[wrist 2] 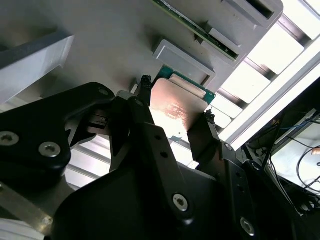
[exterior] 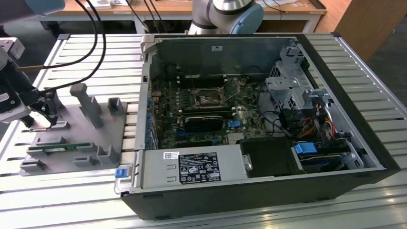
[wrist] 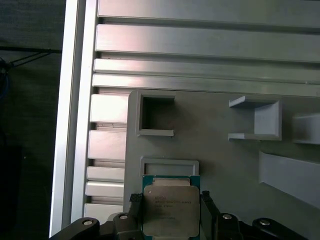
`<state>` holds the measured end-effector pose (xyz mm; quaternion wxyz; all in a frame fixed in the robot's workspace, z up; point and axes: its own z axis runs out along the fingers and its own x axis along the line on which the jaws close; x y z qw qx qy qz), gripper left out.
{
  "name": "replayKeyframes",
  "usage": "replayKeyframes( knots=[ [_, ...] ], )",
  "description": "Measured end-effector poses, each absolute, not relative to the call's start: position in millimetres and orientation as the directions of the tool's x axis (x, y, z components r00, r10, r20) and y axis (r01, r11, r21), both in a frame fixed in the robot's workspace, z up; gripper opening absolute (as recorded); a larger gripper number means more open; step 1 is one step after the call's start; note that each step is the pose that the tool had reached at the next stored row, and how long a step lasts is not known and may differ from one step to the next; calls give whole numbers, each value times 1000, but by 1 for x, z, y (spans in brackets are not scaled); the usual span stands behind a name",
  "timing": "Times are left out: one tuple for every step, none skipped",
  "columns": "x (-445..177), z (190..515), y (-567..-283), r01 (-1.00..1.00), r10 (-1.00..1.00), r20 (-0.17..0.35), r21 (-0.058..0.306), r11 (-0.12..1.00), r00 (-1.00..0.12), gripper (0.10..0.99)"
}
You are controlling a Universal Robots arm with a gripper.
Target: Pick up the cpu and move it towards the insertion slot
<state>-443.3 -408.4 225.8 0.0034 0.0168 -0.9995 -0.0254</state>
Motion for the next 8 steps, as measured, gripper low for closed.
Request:
replayKeyframes(
  knots=[
    [-443,226,-408,-33,-34,6,51,998,-999,541],
    [-443,226,-408,-33,-34,6,51,998,-999,541],
    [-443,227,-408,-33,-34,6,51,998,-999,541],
    [-443,227,-408,-33,-34,6,51,998,-999,541],
    [-443,227,-408,-33,-34,6,51,998,-999,541],
    [-443,228,-408,-33,-34,6,51,998,-999,541],
    [-443,228,-408,-33,-34,6,51,998,-999,541],
    [-443,228,-408,-33,-34,6,51,998,-999,541]
  ],
)
